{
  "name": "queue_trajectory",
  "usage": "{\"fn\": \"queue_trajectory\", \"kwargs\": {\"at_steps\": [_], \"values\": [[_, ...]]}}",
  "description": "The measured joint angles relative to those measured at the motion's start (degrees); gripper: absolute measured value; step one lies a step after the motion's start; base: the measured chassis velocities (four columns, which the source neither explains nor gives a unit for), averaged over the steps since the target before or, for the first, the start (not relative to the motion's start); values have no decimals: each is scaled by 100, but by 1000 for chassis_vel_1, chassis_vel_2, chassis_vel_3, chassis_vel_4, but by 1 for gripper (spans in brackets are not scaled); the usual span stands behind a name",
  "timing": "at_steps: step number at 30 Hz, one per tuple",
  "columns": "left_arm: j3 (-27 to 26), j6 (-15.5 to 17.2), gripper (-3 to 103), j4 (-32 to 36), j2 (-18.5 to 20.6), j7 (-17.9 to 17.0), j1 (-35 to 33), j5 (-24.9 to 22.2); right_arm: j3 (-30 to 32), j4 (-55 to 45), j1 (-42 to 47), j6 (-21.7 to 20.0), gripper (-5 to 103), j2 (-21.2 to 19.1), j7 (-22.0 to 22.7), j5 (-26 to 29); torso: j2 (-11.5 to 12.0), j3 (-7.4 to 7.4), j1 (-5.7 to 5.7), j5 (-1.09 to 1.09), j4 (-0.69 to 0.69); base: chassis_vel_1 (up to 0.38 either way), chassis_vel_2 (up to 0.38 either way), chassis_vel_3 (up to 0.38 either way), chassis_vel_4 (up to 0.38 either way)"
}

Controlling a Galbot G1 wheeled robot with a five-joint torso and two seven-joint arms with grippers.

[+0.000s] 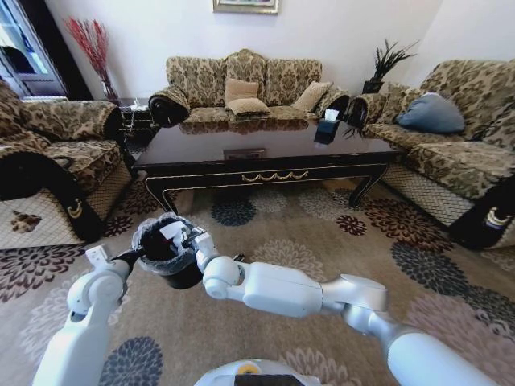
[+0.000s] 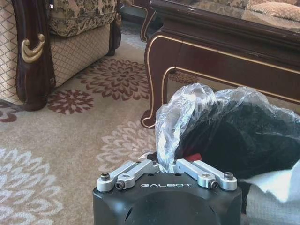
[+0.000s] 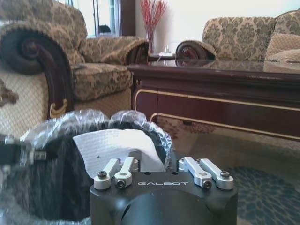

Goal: Move to the front of the table and pick up the trash from the floor, then place it into the trash bin.

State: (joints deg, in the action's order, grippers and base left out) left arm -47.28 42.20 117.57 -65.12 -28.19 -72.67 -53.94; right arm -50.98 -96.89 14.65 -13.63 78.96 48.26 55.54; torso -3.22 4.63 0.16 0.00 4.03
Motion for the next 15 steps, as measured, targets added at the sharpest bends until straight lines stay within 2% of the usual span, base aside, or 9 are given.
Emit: {"fn": "queue_trajectory", "kwargs": {"at_steps": [2, 7, 10, 12, 13, 15], "values": [[-15, 0, 4, 1, 0, -2, -15, 3, -25, -15, 18, -23, 35, -23, 15, 1, 0, 0, 0, 0, 0, 0, 0, 0, 0], [-92, 0, 4, 35, 11, -2, -120, 19, -132, -212, 164, -125, 63, -157, 131, -32, 0, 0, 0, 0, -1, 0, 0, 0, 0], [-110, 0, 4, 46, 15, -3, -150, 31, -163, -341, 179, -191, 68, -202, 207, -33, 0, 0, 0, 0, -1, 0, 0, 0, 0], [-113, 0, 4, 52, 15, -2, -169, 35, -178, -431, 179, -247, 79, -228, 265, -34, 0, 0, 0, 0, -1, 0, 0, 0, 0], [-113, 0, 4, 52, 15, -2, -169, 35, -178, -431, 179, -247, 79, -228, 265, -34, 0, 0, 0, 0, -1, 0, 0, 0, 0], [-116, 0, 4, 52, 15, -2, -190, 79, -206, -567, 176, -325, 89, -288, 343, -28, 0, 0, 0, 0, 0, 0, 0, 0, 0]]}}
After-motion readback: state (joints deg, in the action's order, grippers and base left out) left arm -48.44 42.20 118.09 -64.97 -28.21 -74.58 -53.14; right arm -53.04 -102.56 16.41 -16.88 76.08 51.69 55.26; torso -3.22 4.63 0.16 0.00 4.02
